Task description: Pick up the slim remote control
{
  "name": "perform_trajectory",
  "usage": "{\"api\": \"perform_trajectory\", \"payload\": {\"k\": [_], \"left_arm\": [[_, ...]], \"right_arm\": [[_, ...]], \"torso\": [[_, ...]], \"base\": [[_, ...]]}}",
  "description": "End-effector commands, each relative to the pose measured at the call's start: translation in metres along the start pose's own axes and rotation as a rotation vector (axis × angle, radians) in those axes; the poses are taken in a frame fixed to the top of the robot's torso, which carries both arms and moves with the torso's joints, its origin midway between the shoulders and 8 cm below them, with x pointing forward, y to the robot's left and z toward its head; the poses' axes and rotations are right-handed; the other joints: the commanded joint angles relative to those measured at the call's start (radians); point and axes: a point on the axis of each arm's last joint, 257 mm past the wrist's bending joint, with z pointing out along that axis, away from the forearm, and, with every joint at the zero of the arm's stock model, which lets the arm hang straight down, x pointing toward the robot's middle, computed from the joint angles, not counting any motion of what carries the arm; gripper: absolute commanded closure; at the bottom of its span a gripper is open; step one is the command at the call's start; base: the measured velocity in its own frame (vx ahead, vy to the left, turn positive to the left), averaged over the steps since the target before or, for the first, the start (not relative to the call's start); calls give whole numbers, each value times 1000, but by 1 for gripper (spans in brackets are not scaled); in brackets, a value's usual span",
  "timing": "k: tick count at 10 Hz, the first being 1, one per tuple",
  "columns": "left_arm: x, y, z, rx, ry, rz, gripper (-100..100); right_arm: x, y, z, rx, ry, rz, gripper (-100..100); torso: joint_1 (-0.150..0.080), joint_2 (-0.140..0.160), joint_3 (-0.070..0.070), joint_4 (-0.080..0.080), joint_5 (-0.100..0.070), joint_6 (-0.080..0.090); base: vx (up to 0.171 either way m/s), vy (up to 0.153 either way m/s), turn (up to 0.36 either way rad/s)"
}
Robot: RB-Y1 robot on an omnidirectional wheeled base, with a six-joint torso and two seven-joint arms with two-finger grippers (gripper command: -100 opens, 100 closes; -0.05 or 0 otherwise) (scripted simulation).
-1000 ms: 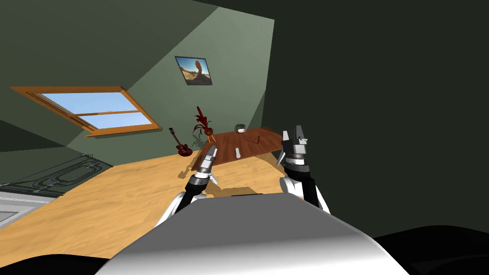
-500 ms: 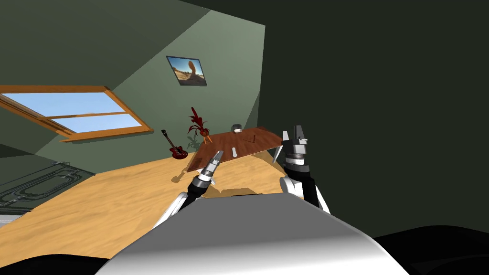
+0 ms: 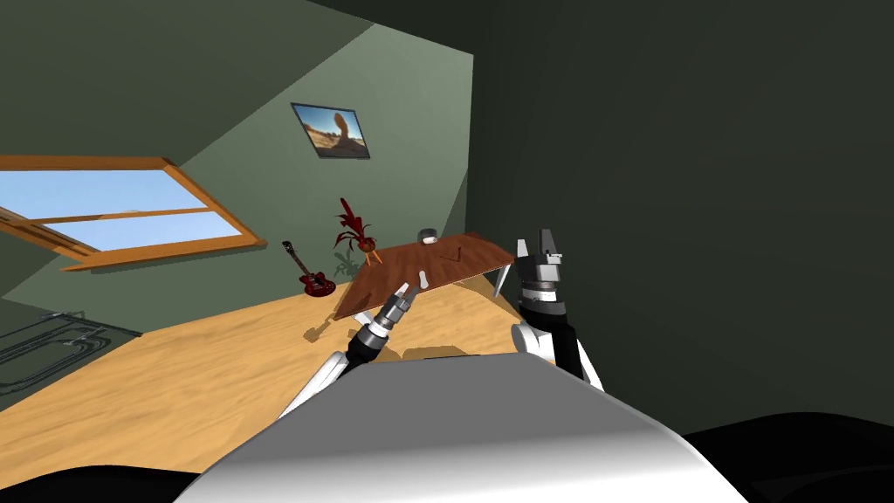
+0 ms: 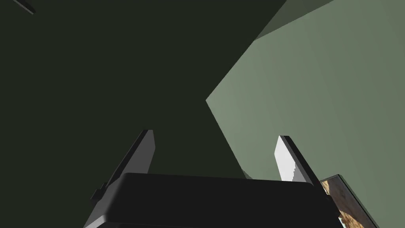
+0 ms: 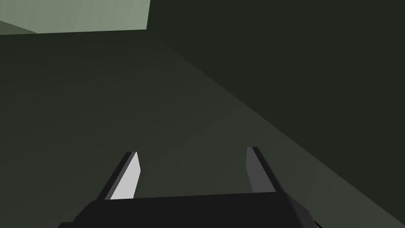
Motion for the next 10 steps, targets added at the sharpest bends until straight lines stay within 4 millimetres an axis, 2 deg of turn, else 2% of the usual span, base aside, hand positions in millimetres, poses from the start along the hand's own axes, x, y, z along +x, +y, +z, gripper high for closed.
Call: {"api": "perform_trajectory", "payload": {"k": [1, 10], "left_arm": [[22, 4, -8, 7, 80, 89, -100], [24, 4, -8, 9, 87, 106, -100]], "right_arm": [[0, 0, 0, 0, 0, 0, 0], [0, 0, 0, 0, 0, 0, 0]], "torso": [[0, 0, 0, 0, 0, 0], [2, 1, 1, 0, 0, 0]], "base": [[20, -27, -76], [3, -4, -10]]}}
